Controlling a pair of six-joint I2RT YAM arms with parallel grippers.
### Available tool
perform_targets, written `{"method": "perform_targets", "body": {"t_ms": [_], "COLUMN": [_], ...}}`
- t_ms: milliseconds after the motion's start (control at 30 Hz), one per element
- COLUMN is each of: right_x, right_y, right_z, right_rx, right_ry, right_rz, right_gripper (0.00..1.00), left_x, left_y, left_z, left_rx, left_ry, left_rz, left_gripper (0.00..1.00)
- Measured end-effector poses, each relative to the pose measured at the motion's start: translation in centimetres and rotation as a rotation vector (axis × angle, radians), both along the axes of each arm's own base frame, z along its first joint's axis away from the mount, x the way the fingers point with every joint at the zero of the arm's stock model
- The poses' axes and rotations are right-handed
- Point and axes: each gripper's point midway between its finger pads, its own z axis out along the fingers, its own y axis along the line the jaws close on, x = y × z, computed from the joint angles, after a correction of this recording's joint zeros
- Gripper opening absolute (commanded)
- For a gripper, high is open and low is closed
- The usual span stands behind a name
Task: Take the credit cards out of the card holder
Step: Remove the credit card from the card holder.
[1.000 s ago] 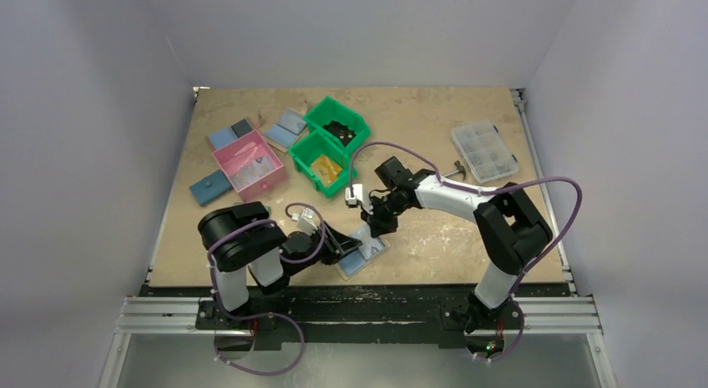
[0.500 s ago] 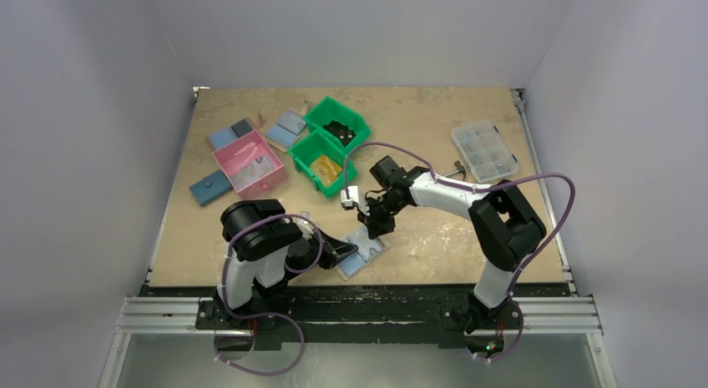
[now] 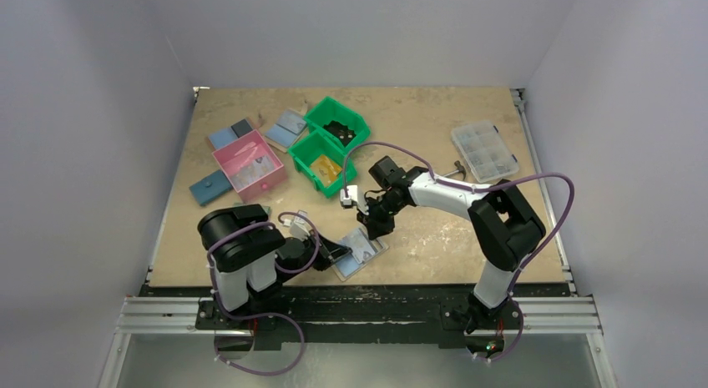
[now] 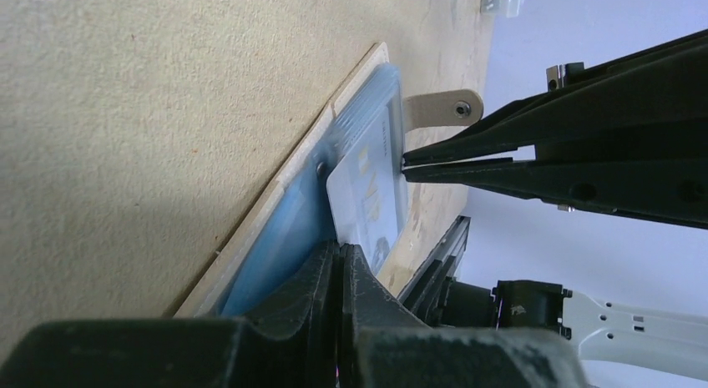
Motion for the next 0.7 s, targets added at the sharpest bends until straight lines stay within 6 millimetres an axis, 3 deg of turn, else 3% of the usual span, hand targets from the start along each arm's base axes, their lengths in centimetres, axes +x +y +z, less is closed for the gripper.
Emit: {"method": "perform_targets", "body": {"t_ms": [300,500,600,700], "right_x": [0.1,0.0,0.0,0.0], "right_y": [-0.1,-0.1,-0.1,-0.1], "right_z": [-0.1,0.0,0.0,-0.1], "right_rx": [-0.008,-0.006,-0.007,-0.008], "right_ry": [0.002,0.003,0.002,0.002], "right_rz": [-0.016,-0.012,-0.009,-0.008], "right_gripper": [0.18,0.18,0.17,0.17], "left_x": [-0.5,-0.9,-0.9,-0.8], "left_y": [0.3,-0.2,-0.6,-0.7], "left_z": [-0.5,-1.6,-1.2,-0.8], "left_rx": [-0.001,-0.035,-0.064,-0.08], "left_ry": [0.002,0.109,0.126,0.126], "left_rz": [-0.013,-0.004,-0.009,-0.007], "left_gripper": [0.0,0.29,0.38,0.39]}}
